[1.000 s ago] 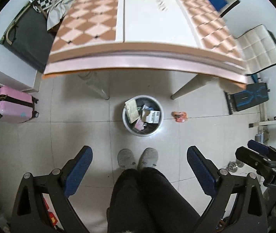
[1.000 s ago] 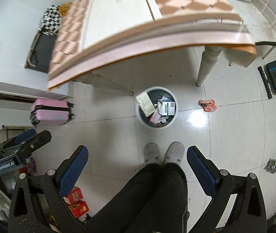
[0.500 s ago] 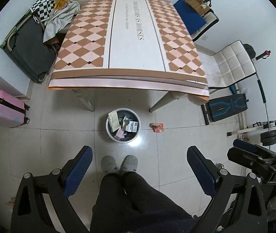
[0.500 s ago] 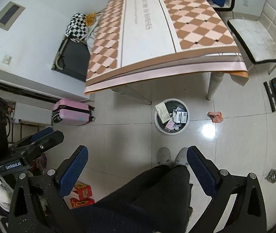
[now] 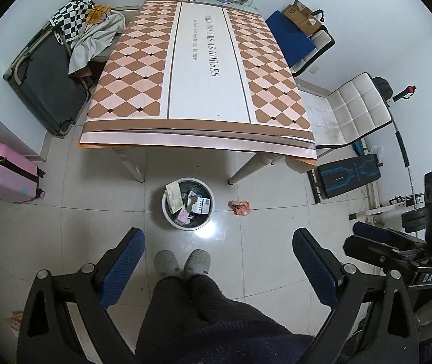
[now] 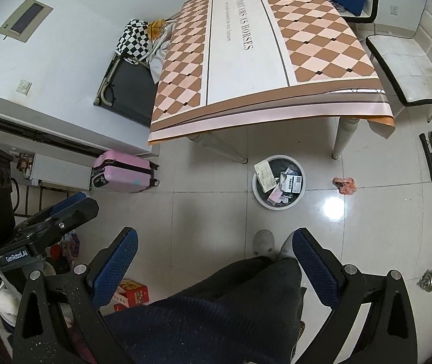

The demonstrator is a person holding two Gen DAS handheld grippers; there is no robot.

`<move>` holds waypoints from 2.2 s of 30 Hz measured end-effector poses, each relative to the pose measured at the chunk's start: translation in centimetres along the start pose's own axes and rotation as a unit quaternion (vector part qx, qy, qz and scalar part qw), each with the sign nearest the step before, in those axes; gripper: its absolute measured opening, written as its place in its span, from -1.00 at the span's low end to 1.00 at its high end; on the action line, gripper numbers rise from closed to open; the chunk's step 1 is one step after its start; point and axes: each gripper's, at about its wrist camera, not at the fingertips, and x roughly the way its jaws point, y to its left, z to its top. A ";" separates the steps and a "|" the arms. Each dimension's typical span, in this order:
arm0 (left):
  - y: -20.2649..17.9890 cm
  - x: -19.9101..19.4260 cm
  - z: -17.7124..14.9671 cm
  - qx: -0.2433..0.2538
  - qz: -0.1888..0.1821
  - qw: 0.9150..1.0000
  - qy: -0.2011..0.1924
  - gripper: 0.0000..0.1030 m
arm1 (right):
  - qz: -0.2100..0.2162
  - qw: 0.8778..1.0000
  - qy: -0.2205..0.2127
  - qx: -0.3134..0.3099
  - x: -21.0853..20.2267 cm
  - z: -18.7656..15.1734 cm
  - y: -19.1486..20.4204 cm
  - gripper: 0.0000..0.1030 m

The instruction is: Collect trash

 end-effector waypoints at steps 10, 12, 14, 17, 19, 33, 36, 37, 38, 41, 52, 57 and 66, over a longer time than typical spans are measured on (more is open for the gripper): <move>-0.3 -0.3 -0.3 -0.001 -0.010 1.000 0.002 0.98 | 0.002 1.000 0.007 -0.003 0.7 0.2 0.1 1.00; -0.4 -0.4 -0.4 -0.002 -0.013 1.000 0.002 0.98 | 0.001 1.000 0.007 -0.003 0.7 0.2 0.1 1.00; -0.4 -0.5 -0.5 -0.002 -0.015 1.000 0.001 0.98 | 0.003 1.000 0.007 -0.002 0.7 0.4 0.1 1.00; -0.5 -0.6 -0.5 -0.003 -0.017 1.000 0.001 0.98 | 0.006 1.000 0.008 -0.004 0.4 0.5 0.1 1.00; -0.6 -0.6 -0.6 -0.003 -0.017 1.000 0.000 0.98 | 0.005 1.000 0.008 -0.007 0.3 0.5 0.1 1.00; -1.3 -1.4 -0.6 0.000 -0.033 0.999 0.000 0.98 | 0.011 1.000 0.009 -0.018 -0.7 0.2 0.9 1.00; -1.4 -1.6 -0.5 0.002 -0.034 0.999 -0.001 0.98 | 0.011 1.000 0.008 -0.018 -0.8 0.3 0.9 1.00; -1.4 -1.6 -0.5 0.002 -0.034 0.999 -0.001 0.98 | 0.012 1.000 0.008 -0.018 -0.8 0.2 0.9 1.00; -1.5 -1.6 -0.4 0.002 -0.035 0.999 -0.002 0.98 | 0.011 1.000 0.008 -0.019 -0.8 0.2 0.9 1.00; -1.3 -1.7 -0.4 0.004 -0.034 0.999 -0.002 0.98 | 0.011 1.000 0.007 -0.019 -0.9 0.4 0.9 1.00; -1.5 -1.9 0.0 0.007 -0.035 0.999 -0.003 0.98 | 0.009 1.000 0.007 -0.019 -1.1 0.6 0.9 1.00; -1.6 -1.8 -0.1 0.005 -0.035 0.999 -0.003 0.98 | 0.008 1.000 0.009 -0.023 -1.2 0.9 0.8 1.00; -1.5 -1.8 -0.1 0.005 -0.035 0.999 -0.003 0.98 | 0.007 1.000 0.009 -0.028 -1.4 0.9 1.0 1.00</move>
